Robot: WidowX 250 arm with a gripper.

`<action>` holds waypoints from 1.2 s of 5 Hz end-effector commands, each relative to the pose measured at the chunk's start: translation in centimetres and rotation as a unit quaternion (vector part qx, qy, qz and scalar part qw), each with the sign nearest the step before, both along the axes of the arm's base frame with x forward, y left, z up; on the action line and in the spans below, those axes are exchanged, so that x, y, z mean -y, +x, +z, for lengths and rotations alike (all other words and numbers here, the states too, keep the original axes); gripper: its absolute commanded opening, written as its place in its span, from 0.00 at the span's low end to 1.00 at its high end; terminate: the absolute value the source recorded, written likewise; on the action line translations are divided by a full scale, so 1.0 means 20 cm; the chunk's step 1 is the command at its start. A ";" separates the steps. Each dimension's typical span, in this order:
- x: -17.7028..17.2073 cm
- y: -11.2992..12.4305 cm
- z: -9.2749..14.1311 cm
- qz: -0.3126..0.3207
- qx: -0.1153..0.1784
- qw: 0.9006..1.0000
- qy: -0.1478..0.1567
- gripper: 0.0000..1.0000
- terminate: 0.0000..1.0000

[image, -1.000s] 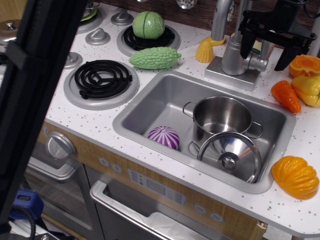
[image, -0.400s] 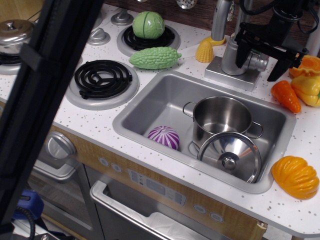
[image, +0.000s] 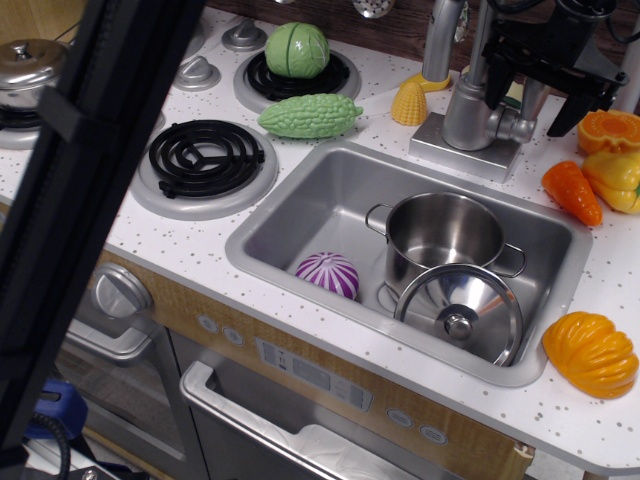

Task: Turn lever vertical to front

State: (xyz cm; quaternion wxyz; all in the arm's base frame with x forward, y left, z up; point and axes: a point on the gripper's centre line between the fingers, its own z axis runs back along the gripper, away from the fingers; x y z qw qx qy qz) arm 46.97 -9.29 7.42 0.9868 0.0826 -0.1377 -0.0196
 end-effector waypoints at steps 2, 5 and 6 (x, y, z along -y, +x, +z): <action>-0.01 0.09 0.23 -0.006 0.097 0.995 0.011 1.00 0.00; 0.00 0.13 0.24 0.016 0.098 0.995 -0.012 0.00 0.00; 0.03 0.11 0.24 0.033 0.086 0.995 -0.027 0.00 0.00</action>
